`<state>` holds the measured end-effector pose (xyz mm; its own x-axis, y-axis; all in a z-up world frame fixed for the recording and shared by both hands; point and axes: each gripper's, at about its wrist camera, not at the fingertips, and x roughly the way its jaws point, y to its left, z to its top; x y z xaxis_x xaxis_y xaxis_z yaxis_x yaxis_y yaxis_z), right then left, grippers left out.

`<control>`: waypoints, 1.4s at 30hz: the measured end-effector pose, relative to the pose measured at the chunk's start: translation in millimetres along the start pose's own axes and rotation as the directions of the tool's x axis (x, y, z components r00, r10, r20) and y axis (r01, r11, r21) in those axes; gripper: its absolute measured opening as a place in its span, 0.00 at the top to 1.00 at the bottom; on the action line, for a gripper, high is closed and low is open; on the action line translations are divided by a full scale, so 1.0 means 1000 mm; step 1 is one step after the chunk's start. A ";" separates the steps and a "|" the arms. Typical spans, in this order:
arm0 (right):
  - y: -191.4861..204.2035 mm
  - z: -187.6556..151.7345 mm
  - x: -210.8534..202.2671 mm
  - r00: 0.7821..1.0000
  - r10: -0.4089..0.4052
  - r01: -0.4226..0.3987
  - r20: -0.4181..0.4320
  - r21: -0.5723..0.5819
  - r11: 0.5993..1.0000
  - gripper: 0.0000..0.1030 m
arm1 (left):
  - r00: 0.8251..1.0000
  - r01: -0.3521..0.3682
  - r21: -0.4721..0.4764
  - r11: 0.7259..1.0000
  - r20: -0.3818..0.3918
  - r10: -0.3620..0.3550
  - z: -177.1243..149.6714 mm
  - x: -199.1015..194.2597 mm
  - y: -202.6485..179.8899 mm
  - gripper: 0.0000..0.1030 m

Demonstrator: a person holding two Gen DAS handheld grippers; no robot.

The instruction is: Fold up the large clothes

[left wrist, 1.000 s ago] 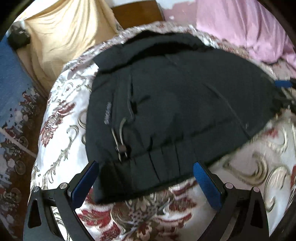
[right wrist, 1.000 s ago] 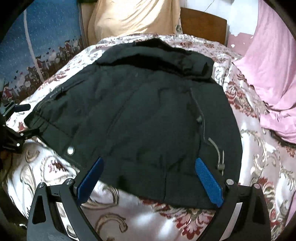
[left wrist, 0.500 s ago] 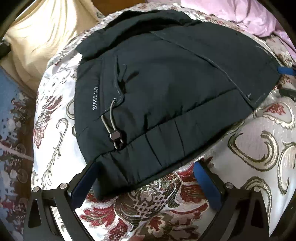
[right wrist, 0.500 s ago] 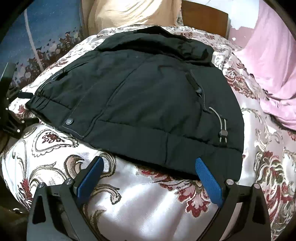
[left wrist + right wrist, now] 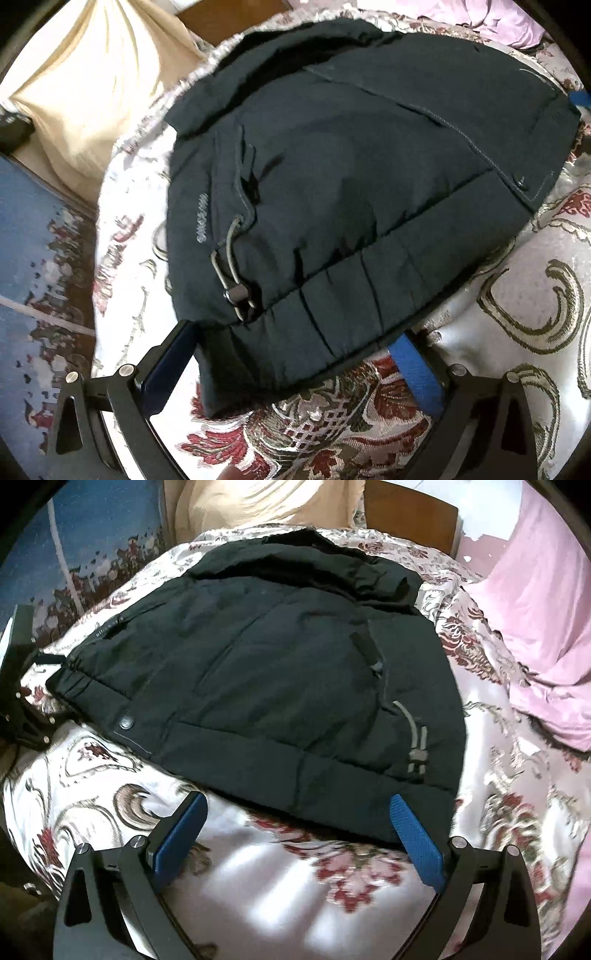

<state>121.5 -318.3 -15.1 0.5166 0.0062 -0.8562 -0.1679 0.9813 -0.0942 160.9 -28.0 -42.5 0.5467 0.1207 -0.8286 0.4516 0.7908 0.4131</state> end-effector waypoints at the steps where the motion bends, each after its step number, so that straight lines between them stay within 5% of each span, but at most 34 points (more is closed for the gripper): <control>1: -0.003 0.002 0.000 1.000 -0.011 0.011 -0.014 -0.019 1.000 0.06 | 0.999 -0.025 0.003 1.000 0.023 0.025 -0.001 -0.003 -0.002 0.00; 7: -0.012 0.010 0.013 0.986 -0.073 0.046 -0.148 -0.177 0.983 0.06 | 0.989 -0.084 -0.024 0.996 0.120 0.086 0.000 -0.014 -0.001 0.03; 20: 0.012 0.030 0.047 0.961 -0.131 0.040 -0.242 -0.348 0.937 0.02 | 0.980 -0.021 -0.076 0.997 0.196 0.035 0.014 -0.024 0.013 0.52; 24: 0.011 0.028 0.046 0.968 -0.139 0.061 -0.211 -0.340 0.939 0.02 | 0.975 0.006 -0.105 0.994 0.223 0.017 0.017 -0.030 0.019 0.62; 29: 0.019 0.025 0.031 0.967 -0.251 0.214 -0.044 -0.390 0.896 0.03 | 0.967 0.002 -0.126 0.992 0.253 0.030 0.021 -0.036 0.023 0.63; 32: 0.033 0.021 0.022 0.945 -0.316 0.320 0.086 -0.447 0.835 0.13 | 0.965 -0.011 -0.119 0.993 0.257 0.042 0.020 -0.037 0.020 0.63; 35: 0.046 0.013 0.018 0.934 -0.318 0.356 0.164 -0.496 0.792 0.38 | 0.967 -0.016 -0.102 0.995 0.251 0.041 0.017 -0.036 0.017 0.65; 37: 0.045 0.015 0.020 0.948 -0.277 0.317 0.155 -0.502 0.805 0.66 | 0.968 -0.020 -0.076 0.997 0.250 0.039 0.014 -0.036 0.014 0.69; 40: 0.039 0.019 0.018 0.965 -0.216 0.261 0.149 -0.466 0.846 0.79 | 0.966 -0.029 -0.048 0.998 0.256 0.040 0.013 -0.038 0.009 0.80; 42: 0.027 0.027 0.011 0.978 -0.150 0.195 0.145 -0.372 0.907 0.83 | 0.964 -0.034 -0.034 0.999 0.264 0.042 0.013 -0.041 0.005 0.89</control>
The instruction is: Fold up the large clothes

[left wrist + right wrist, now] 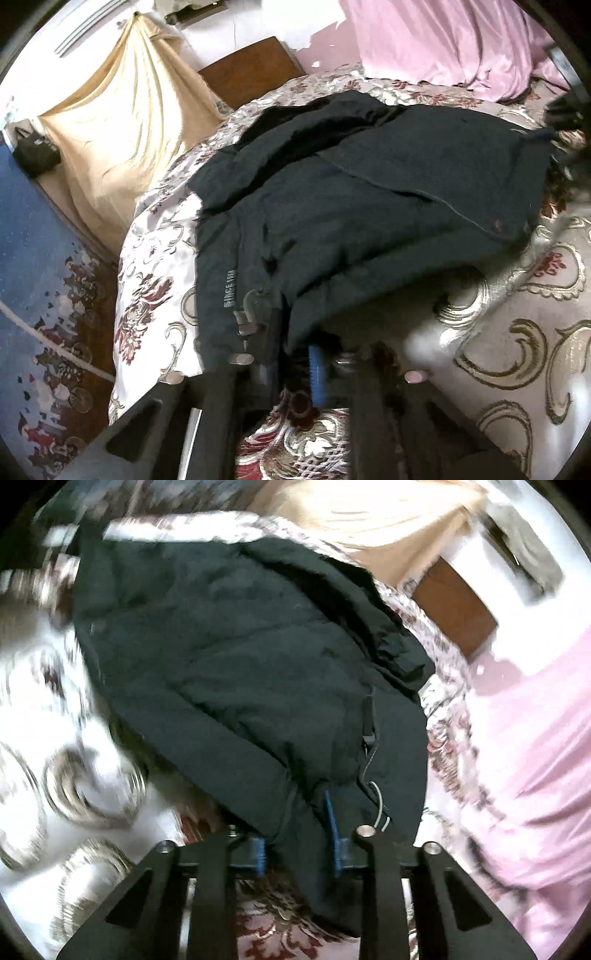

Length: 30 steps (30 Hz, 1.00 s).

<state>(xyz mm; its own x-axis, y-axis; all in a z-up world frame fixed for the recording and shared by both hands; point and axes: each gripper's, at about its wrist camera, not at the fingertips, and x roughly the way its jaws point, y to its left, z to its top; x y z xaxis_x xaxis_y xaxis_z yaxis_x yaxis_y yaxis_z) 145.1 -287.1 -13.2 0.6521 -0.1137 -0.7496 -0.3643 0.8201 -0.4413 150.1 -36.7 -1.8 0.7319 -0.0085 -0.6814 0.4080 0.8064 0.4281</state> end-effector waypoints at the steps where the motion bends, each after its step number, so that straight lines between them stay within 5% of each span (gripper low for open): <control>1: -0.009 0.001 -0.001 1.000 0.027 -0.027 0.012 0.063 0.998 0.86 | 1.000 -0.010 0.006 1.000 0.005 0.010 0.000 -0.001 -0.001 0.89; 5: -0.036 -0.004 -0.002 0.993 0.087 -0.105 0.077 0.264 0.959 0.89 | 0.999 -0.023 -0.024 0.999 0.023 0.024 0.001 -0.007 0.000 0.91; 19: -0.027 -0.039 -0.051 0.983 0.030 -0.095 0.181 0.358 0.929 0.94 | 0.998 0.001 -0.132 0.991 0.070 0.008 -0.015 -0.054 0.007 0.93; 30: -0.005 -0.084 -0.137 0.972 0.012 -0.124 0.236 0.467 0.876 0.94 | 0.995 0.069 -0.224 0.972 0.088 -0.050 -0.037 -0.127 0.007 0.93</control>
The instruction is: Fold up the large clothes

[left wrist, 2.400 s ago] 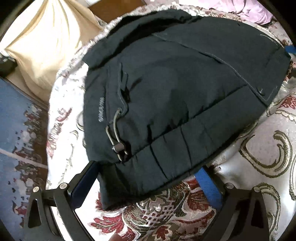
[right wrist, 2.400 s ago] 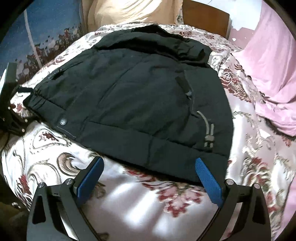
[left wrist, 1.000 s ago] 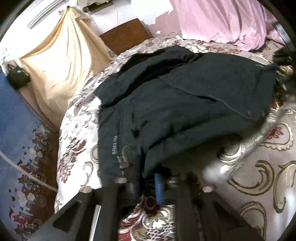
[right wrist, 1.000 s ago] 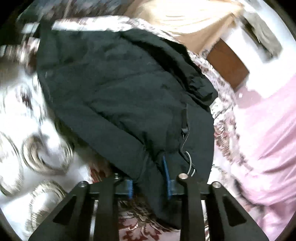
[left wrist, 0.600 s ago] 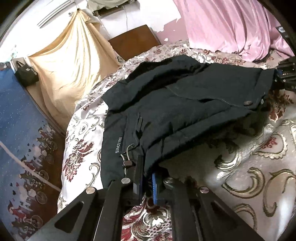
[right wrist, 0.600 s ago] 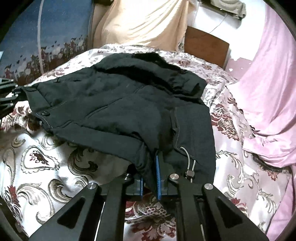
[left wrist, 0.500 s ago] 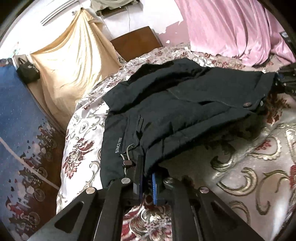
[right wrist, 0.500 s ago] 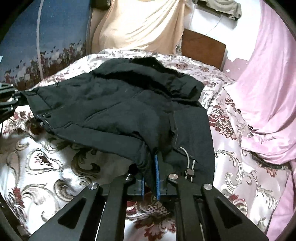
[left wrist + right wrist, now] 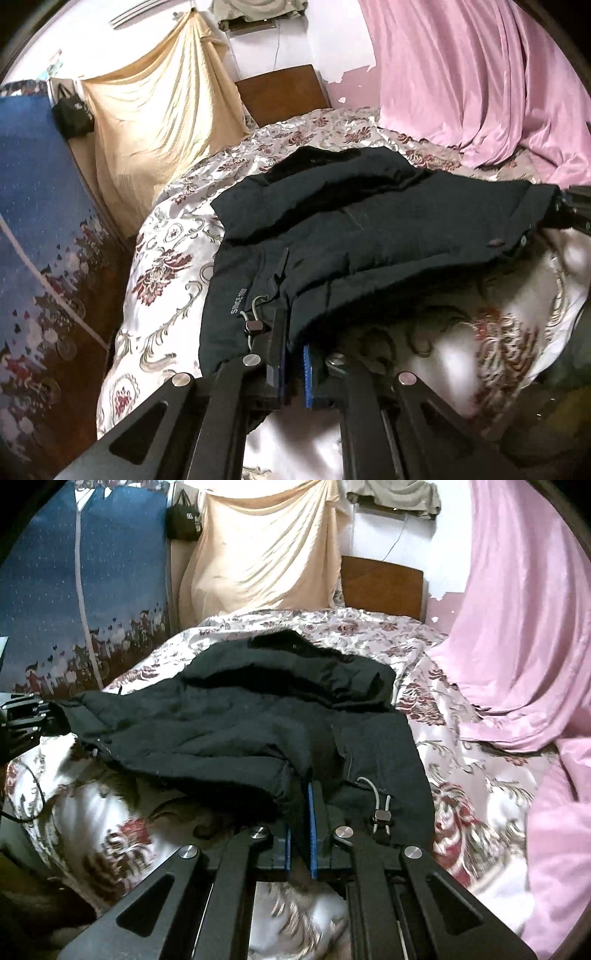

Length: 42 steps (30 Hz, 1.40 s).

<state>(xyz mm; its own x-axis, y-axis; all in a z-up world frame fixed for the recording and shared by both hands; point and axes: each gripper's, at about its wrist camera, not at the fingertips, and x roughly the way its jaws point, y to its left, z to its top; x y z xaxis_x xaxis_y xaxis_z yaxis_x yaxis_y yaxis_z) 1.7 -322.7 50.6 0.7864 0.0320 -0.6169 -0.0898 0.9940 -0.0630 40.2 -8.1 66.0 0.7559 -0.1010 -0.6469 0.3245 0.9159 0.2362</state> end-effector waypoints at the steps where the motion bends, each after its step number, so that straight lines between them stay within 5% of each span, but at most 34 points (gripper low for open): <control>1: -0.001 0.000 -0.003 1.000 0.000 0.000 0.001 0.008 1.000 0.94 | 1.000 0.004 -0.007 1.000 -0.003 -0.004 0.002 0.000 0.001 0.93; 11: -0.001 0.041 0.009 0.996 -0.016 0.015 0.090 0.016 1.000 0.95 | 0.999 0.004 -0.075 0.997 0.054 0.000 0.051 0.023 0.016 0.93; 21: -0.013 0.135 0.057 0.971 -0.063 0.049 0.231 0.069 0.996 0.95 | 0.985 -0.049 -0.132 0.990 0.158 0.070 0.139 0.068 0.052 0.93; 33: -0.040 0.274 0.174 0.982 -0.097 0.097 0.160 0.009 0.995 0.95 | 0.991 -0.049 -0.204 0.978 0.111 0.073 0.244 0.182 0.096 0.94; 42: -0.055 0.341 0.263 0.979 -0.142 0.144 0.148 -0.007 0.990 0.96 | 0.991 -0.075 -0.198 0.977 0.093 0.095 0.308 0.261 0.114 0.94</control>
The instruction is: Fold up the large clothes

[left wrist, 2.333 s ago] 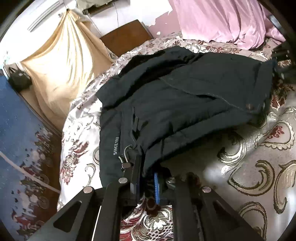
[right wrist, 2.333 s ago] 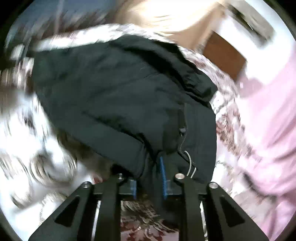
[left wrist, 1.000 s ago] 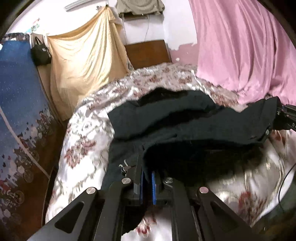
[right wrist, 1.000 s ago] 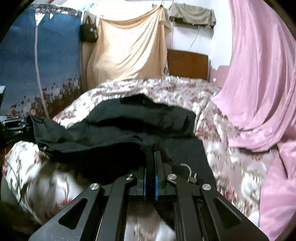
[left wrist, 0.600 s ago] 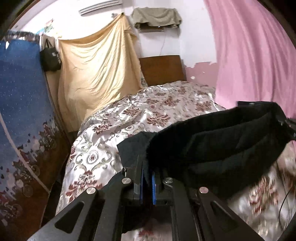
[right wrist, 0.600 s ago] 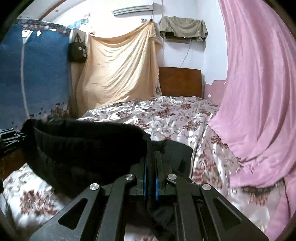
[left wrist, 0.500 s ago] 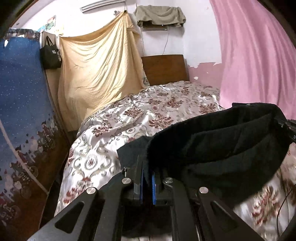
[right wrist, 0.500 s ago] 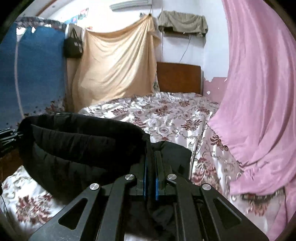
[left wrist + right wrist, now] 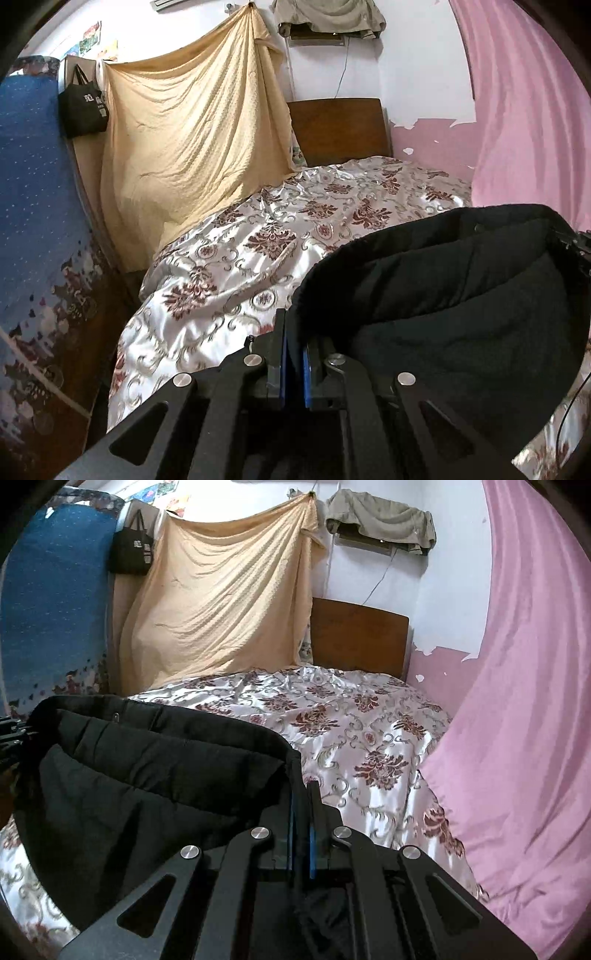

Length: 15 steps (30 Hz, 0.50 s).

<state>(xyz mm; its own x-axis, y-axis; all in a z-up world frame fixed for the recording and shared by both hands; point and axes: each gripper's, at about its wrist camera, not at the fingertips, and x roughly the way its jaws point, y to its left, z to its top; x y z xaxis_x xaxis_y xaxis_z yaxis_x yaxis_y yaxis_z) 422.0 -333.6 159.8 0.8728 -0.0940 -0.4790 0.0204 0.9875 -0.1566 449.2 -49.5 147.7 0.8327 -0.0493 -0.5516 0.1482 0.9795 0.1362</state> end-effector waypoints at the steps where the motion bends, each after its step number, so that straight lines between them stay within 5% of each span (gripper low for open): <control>1: -0.001 0.003 0.012 1.000 -0.007 0.007 -0.004 0.000 1.000 0.96 | 1.000 0.001 0.002 1.000 -0.007 -0.001 0.004 0.010 -0.001 0.94; 15: -0.012 -0.015 0.122 0.992 -0.021 0.021 -0.122 0.000 1.000 0.96 | 0.991 0.030 -0.030 0.999 -0.131 -0.034 0.005 0.111 -0.010 0.94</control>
<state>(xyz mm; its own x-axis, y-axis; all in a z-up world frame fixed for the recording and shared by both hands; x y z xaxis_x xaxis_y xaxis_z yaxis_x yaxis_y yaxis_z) 521.2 -359.3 90.3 0.8064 -0.1290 -0.5772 0.0385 0.9853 -0.1664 542.8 -66.2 89.1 0.7502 -0.0567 -0.6588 0.1572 0.9830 0.0945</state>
